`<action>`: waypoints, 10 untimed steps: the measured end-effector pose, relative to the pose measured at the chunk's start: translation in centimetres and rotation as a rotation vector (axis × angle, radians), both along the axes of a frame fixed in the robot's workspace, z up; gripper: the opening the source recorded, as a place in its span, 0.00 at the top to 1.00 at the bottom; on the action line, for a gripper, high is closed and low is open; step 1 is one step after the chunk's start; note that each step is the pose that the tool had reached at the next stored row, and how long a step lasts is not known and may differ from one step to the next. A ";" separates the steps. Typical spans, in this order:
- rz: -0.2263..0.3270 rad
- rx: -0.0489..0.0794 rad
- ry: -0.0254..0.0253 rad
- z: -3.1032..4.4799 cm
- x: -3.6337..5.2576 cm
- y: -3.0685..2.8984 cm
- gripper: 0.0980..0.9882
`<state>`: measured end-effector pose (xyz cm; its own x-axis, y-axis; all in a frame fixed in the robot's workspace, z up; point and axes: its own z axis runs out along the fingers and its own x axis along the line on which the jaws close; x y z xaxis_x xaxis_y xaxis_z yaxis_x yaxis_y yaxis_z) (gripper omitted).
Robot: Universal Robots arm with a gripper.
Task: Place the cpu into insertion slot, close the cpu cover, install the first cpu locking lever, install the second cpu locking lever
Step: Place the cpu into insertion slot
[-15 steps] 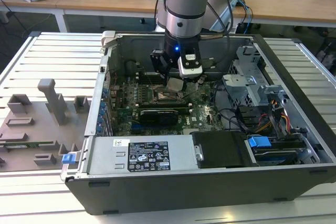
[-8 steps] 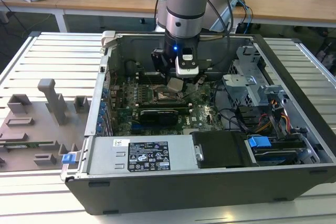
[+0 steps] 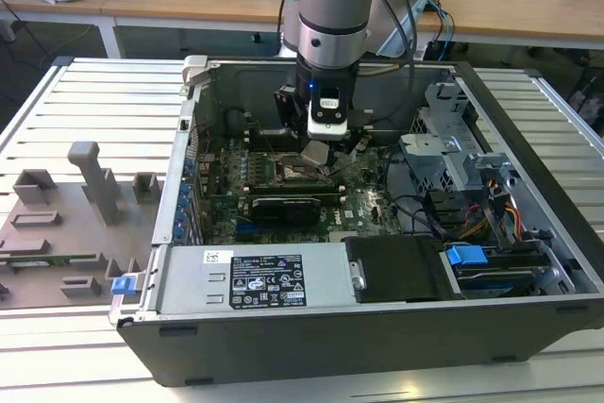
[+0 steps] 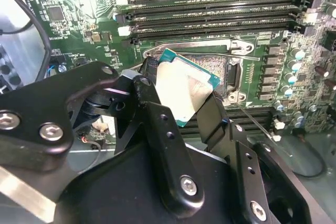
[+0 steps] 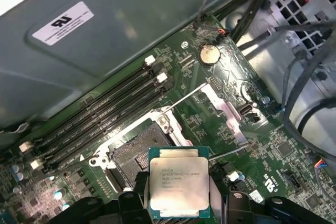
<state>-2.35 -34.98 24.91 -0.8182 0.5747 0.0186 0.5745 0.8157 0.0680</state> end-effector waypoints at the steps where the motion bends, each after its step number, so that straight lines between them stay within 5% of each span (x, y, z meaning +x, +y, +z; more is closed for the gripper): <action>1: -0.015 0.000 0.0000 -0.01 0.00 0.00 0.50; 10: -0.133 0.000 0.0000 -0.06 0.00 0.00 0.50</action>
<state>-2.36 -34.98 24.85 -0.7346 0.6782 0.0185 0.6777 0.7322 0.0679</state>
